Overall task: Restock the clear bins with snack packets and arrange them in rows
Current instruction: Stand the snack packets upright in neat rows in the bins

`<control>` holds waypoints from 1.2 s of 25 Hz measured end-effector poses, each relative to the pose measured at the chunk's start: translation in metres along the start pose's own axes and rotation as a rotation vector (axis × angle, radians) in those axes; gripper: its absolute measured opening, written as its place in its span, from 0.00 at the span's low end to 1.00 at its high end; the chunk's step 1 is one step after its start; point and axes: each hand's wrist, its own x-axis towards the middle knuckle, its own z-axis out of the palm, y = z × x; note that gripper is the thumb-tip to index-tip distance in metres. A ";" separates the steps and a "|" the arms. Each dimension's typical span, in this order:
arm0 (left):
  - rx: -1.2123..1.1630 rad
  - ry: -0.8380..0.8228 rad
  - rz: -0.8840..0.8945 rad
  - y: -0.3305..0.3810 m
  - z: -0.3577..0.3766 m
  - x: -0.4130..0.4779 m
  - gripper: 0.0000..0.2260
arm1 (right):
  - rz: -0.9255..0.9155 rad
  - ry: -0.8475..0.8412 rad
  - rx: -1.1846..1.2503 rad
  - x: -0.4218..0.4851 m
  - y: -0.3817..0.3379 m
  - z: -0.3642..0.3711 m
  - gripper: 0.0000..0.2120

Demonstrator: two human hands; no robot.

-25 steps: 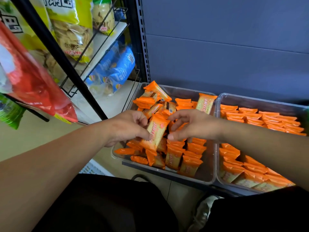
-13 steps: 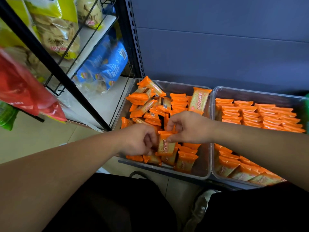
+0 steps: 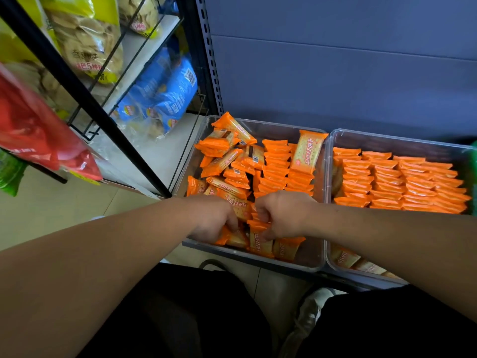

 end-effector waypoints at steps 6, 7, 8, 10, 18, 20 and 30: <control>-0.054 0.035 -0.109 0.007 -0.005 -0.006 0.19 | -0.037 0.036 0.135 -0.004 0.009 -0.010 0.11; -0.069 0.045 -0.128 0.011 -0.006 -0.005 0.17 | -0.044 0.042 0.112 -0.005 0.008 -0.010 0.12; -0.097 0.056 -0.140 0.012 -0.008 -0.006 0.15 | -0.046 0.034 0.079 -0.004 0.006 -0.008 0.13; -0.141 0.092 -0.161 0.010 -0.018 -0.014 0.14 | -0.035 0.018 0.035 -0.003 0.002 -0.004 0.15; -0.598 0.299 -0.139 -0.008 -0.039 -0.068 0.10 | 0.068 0.009 -0.040 0.001 -0.015 0.004 0.10; -0.630 0.336 -0.119 -0.007 -0.036 -0.067 0.12 | 0.098 -0.060 0.050 -0.003 -0.011 -0.007 0.12; -0.595 0.642 -0.044 0.029 -0.055 -0.030 0.19 | 0.265 0.186 1.420 -0.042 0.029 -0.072 0.11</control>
